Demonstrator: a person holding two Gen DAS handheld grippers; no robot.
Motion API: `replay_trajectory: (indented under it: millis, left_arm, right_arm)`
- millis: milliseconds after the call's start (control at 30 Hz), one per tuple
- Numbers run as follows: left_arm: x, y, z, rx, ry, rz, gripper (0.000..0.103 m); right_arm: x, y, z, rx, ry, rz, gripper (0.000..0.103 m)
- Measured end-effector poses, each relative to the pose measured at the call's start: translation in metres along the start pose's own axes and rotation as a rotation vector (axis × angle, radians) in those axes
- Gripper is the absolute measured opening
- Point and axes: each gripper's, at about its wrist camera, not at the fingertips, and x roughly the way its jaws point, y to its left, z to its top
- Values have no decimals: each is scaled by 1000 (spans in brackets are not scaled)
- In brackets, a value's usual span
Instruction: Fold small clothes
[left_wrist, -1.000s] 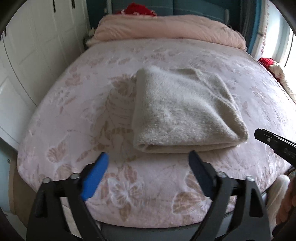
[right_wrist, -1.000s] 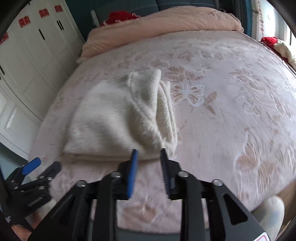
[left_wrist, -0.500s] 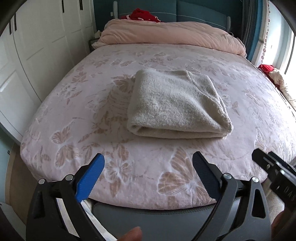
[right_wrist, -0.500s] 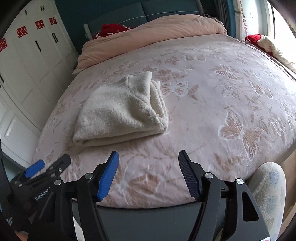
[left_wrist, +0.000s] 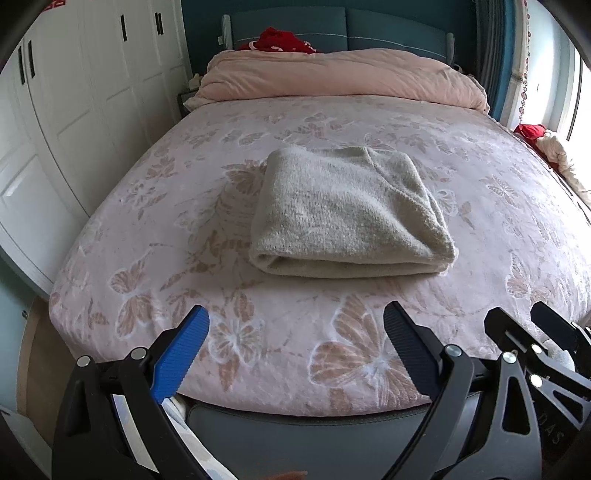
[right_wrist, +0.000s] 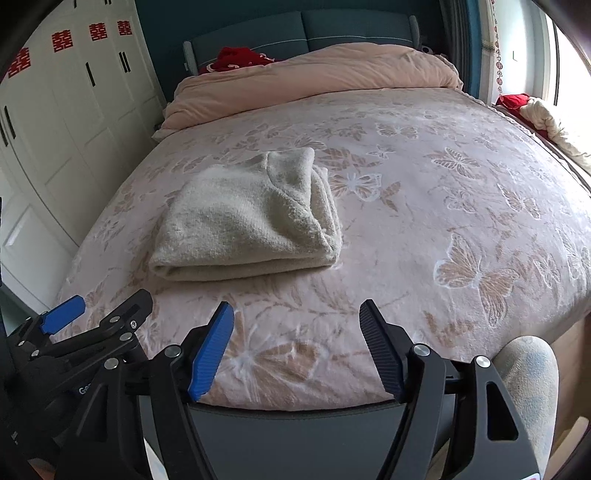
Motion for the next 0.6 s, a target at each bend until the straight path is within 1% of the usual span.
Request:
replay_trajectory:
  millis: [167, 300, 600]
  left_arm:
    - [1, 0, 0, -4, 0, 19, 93]
    - [4, 2, 0, -27, 7, 13, 93]
    - [5, 0, -2, -10, -19, 28, 93]
  right_arm:
    - [0, 1, -1, -4, 2, -2, 69]
    - [1, 3, -2, -2, -1, -9, 69]
    - [2, 6, -5, -4, -1, -37, 69]
